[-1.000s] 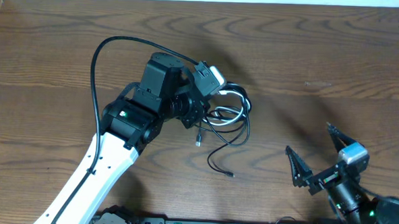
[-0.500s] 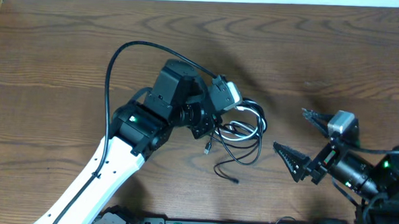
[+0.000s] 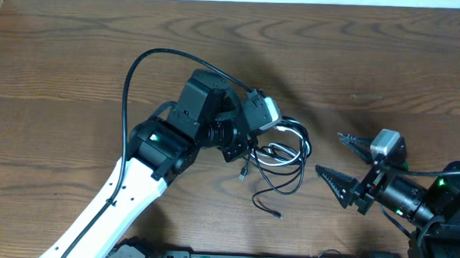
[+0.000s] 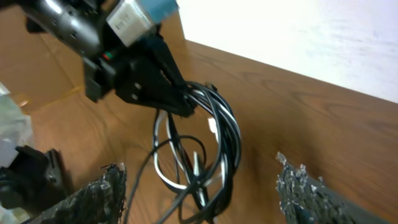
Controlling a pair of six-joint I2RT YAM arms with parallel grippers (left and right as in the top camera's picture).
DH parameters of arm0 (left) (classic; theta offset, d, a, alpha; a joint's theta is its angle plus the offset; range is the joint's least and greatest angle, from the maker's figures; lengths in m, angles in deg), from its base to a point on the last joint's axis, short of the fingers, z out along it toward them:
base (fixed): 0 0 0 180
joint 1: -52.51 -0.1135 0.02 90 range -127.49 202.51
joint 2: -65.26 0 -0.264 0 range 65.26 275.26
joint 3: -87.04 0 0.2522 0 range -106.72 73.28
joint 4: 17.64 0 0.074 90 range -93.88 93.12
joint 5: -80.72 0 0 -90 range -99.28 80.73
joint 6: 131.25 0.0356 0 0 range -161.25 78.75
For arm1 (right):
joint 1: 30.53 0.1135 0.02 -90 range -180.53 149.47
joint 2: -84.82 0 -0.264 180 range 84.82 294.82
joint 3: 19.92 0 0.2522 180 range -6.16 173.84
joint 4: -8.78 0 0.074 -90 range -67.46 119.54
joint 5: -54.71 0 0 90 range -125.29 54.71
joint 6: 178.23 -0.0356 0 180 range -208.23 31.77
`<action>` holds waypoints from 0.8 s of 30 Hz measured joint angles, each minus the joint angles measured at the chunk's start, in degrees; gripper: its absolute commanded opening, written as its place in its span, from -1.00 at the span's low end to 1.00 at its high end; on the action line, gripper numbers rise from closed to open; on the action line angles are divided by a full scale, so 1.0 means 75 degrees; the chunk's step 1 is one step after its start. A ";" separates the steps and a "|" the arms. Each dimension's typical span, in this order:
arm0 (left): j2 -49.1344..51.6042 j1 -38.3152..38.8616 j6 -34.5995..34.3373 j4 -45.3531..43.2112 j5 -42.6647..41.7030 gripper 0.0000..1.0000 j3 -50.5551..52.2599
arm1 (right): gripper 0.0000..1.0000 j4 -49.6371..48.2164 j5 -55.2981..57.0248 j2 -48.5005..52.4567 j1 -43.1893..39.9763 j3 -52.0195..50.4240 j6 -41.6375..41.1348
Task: Untangle cables
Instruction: 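Move the right gripper toward the hanging cables below the left gripper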
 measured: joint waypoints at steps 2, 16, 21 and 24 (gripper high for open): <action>-0.0055 0.0000 0.0009 0.0000 -0.0119 -0.85 0.0000 | 0.50 0.0157 0.0210 0.0009 0.0000 0.0000 0.0152; -0.0612 0.0000 0.0175 -0.0373 -0.1387 -0.85 0.0000 | 0.62 0.0315 0.0356 0.0478 0.0000 0.0000 0.0571; -0.0612 0.0000 0.0189 -0.0373 -0.1492 -0.85 0.0000 | 0.48 0.0315 0.0178 0.0624 0.0000 0.0000 0.0589; -0.0612 0.0000 0.0189 -0.0376 -0.1612 -0.85 0.0000 | 0.44 0.0315 0.0146 0.0688 0.0000 0.0000 0.0606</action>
